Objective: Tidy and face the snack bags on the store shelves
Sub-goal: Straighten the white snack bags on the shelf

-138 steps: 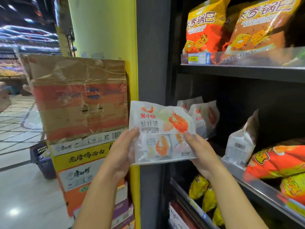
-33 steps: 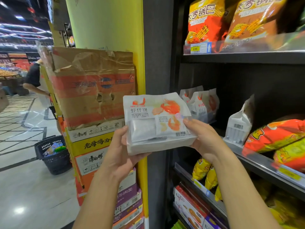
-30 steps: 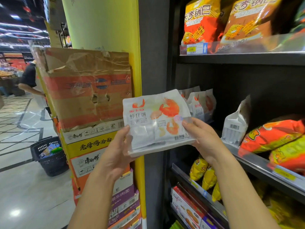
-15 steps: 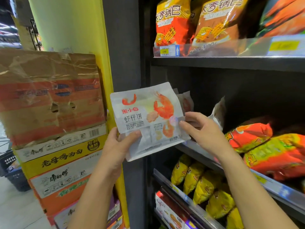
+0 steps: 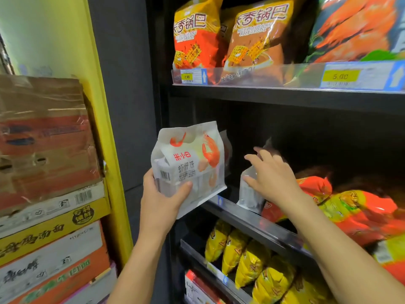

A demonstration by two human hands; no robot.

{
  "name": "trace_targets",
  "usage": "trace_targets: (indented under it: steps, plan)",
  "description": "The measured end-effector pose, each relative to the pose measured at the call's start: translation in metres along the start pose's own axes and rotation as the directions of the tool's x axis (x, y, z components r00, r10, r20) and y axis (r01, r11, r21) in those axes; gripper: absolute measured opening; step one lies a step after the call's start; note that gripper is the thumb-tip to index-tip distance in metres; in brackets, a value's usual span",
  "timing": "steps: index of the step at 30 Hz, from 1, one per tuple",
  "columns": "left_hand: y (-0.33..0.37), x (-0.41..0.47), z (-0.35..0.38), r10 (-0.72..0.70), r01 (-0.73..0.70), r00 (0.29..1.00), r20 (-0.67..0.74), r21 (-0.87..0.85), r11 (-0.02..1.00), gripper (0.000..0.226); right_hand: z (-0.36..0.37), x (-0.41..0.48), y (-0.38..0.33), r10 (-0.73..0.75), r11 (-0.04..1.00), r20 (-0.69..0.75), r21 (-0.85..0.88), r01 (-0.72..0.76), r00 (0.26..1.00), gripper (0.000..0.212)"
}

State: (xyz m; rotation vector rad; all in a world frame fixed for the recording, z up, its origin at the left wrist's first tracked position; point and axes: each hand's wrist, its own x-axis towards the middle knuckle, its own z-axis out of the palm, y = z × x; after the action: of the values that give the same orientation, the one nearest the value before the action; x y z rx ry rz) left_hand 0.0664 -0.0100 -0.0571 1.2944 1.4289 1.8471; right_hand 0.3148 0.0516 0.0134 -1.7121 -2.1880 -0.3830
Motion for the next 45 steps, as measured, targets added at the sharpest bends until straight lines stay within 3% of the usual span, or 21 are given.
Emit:
trace_targets:
  steps: [13, 27, 36, 45]
  plan:
    - [-0.007, 0.026, 0.067, 0.064, -0.070, 0.993, 0.099, 0.060, 0.996, 0.080, 0.018, -0.014, 0.014, 0.037, 0.993, -0.086, -0.110, -0.046, 0.996, 0.051]
    - [-0.033, 0.060, 0.151, 0.081, -0.094, 0.995, 0.056, 0.284, 0.954, 0.089, 0.035, -0.015, 0.022, 0.028, 0.977, -0.099, -0.206, -0.047, 0.995, 0.053]
    - [-0.060, 0.063, 0.167, 0.002, -0.037, 0.996, 0.091, 0.385, 0.922, 0.090, 0.042, -0.013, 0.027, 0.022, 0.974, -0.117, -0.222, -0.047, 0.993, 0.055]
    - [-0.069, 0.060, 0.167, 0.017, -0.049, 0.997, 0.075, 0.458, 0.888, 0.101, 0.048, -0.010, 0.028, 0.020, 0.976, -0.153, -0.212, -0.052, 0.988, 0.056]
